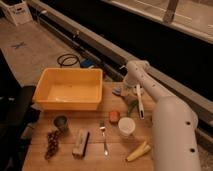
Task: Wipe table surface with towel
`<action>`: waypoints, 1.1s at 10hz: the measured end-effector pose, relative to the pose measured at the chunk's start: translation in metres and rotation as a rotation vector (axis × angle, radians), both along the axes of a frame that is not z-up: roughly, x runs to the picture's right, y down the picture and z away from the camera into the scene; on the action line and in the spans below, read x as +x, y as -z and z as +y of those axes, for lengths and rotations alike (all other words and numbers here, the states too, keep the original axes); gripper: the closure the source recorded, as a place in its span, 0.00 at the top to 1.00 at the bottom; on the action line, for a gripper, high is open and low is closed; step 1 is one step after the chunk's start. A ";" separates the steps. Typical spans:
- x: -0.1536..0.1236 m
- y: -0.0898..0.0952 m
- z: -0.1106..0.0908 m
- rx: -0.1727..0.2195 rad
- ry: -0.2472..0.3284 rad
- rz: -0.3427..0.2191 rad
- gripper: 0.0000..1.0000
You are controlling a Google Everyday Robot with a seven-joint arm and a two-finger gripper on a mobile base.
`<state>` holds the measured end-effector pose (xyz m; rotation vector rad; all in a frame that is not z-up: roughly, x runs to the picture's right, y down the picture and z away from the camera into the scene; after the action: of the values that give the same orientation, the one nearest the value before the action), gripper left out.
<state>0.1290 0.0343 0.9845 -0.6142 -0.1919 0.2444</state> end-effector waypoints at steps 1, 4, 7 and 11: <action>-0.013 0.009 0.002 0.010 -0.003 -0.031 0.00; -0.025 0.049 0.019 0.027 -0.018 -0.101 0.00; -0.027 0.075 0.041 -0.008 -0.002 -0.112 0.00; 0.012 0.051 0.032 -0.033 -0.030 -0.030 0.00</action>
<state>0.1407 0.0660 0.9330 -0.6482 -0.2268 0.2679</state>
